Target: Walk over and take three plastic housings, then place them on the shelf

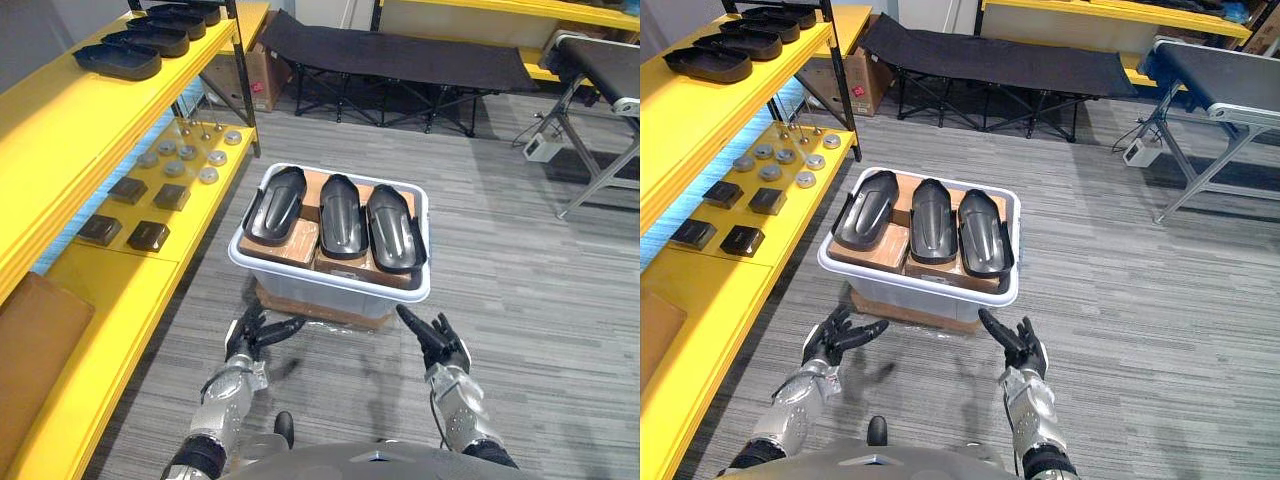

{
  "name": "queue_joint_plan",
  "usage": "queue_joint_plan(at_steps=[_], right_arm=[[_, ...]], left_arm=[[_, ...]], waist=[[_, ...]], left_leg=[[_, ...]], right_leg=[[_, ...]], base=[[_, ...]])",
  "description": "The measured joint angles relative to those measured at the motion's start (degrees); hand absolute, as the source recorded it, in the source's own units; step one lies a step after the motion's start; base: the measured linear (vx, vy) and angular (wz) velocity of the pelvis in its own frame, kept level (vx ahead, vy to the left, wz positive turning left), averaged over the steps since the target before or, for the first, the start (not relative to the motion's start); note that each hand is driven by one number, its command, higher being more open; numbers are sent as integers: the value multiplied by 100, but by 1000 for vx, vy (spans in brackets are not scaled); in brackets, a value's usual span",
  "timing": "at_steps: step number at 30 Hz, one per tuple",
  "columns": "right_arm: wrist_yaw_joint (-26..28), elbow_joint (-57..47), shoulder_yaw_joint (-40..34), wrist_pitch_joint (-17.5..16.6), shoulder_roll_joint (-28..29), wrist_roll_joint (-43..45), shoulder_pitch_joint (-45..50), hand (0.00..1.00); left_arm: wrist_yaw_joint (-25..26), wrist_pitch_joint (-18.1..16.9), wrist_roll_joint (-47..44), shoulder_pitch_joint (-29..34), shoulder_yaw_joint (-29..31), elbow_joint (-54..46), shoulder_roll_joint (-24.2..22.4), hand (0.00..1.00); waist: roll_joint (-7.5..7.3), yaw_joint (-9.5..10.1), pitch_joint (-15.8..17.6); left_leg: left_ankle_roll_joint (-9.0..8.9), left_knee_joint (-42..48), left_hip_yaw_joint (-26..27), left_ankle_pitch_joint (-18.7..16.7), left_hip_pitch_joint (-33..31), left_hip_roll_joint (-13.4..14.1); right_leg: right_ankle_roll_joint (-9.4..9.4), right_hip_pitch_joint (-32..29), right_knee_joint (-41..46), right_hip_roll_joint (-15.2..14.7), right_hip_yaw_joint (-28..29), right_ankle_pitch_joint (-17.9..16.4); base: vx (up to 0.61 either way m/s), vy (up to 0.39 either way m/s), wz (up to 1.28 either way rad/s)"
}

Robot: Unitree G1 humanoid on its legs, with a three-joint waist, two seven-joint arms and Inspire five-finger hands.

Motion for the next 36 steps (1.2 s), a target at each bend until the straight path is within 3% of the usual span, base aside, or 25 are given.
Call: queue_joint_plan(at_steps=[12, 36], right_arm=[[5, -219, 111, -206, -30, -14, 150, 100], [192, -219, 96, -206, -30, -12, 305, 100]], left_arm=[[-44, 122, -69, -87, -28, -149, 78, 100], [-328, 123, -126, 139, 32, -154, 112, 100]], waist=[[63, -8, 34], [41, 8, 57]], left_leg=[[29, -1, 89, 20, 0, 29], [37, -1, 81, 25, -14, 26]], right_leg=[[-13, -105, 121, 0, 100, -9], [-14, -114, 115, 2, 98, -10]], base=[[-31, -3, -4], [0, 0, 0]])
